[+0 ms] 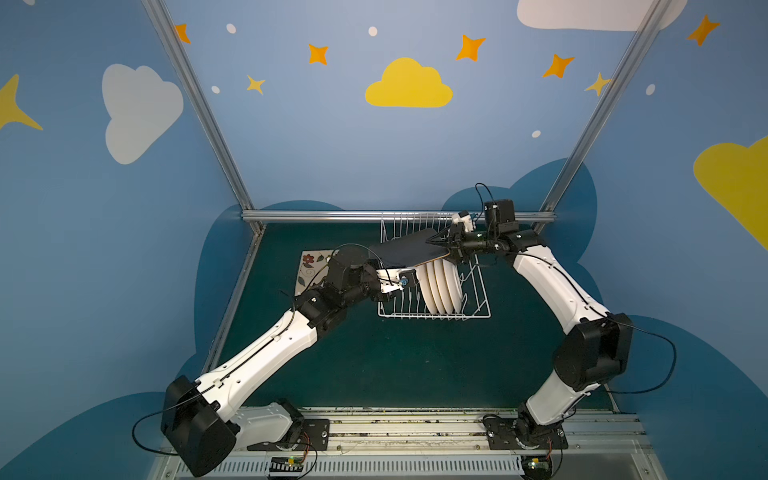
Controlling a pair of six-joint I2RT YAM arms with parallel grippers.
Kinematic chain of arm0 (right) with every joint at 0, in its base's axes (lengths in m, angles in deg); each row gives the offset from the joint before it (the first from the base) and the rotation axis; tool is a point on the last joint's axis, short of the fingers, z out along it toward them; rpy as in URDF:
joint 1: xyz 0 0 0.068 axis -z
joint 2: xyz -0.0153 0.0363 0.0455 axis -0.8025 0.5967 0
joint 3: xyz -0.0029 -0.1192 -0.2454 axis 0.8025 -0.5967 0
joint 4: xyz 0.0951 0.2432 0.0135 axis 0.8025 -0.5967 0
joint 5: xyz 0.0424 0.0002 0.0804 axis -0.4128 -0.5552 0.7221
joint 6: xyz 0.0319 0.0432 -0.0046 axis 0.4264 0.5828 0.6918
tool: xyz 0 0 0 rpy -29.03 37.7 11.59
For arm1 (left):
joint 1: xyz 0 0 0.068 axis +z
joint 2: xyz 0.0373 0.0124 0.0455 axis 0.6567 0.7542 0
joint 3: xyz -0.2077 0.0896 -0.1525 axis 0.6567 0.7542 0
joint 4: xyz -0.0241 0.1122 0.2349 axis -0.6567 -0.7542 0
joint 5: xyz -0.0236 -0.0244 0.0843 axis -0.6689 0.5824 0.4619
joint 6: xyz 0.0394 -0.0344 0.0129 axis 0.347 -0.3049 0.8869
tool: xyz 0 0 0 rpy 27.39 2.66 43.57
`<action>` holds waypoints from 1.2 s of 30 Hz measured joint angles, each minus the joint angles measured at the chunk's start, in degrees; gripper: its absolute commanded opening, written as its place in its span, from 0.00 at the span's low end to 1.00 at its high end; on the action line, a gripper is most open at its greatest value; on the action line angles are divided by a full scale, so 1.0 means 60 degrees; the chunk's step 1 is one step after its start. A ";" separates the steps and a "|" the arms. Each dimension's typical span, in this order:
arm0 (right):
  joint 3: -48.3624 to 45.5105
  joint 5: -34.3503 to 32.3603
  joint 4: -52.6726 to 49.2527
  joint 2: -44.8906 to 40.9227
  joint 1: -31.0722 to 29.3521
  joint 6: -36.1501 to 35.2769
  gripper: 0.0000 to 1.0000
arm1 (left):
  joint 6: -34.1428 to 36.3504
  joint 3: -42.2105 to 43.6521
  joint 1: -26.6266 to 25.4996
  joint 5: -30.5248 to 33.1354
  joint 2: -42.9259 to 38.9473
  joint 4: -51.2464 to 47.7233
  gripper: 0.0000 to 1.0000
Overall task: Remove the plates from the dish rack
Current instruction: 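Tilt the plate flat toward the right gripper while the right grasps its far edge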
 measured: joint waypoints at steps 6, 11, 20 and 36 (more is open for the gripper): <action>0.0015 0.0051 -0.0386 0.0062 -0.0011 0.0091 0.15 | 0.0612 0.0175 -0.0058 -0.0062 -0.0004 0.0000 0.02; -0.0018 0.0000 -0.0579 0.0142 0.0000 0.0415 0.00 | 0.0984 0.0295 -0.0095 -0.0025 -0.0004 0.0011 0.02; -0.0885 0.0310 0.0860 0.0004 0.0051 0.0991 0.00 | 0.0798 0.0568 -0.0098 0.0321 -0.0004 0.0663 0.38; -0.2065 0.0317 0.3850 -0.0998 0.0339 0.1829 0.00 | -0.0026 0.0790 -0.0058 0.1140 -0.0561 0.2430 1.00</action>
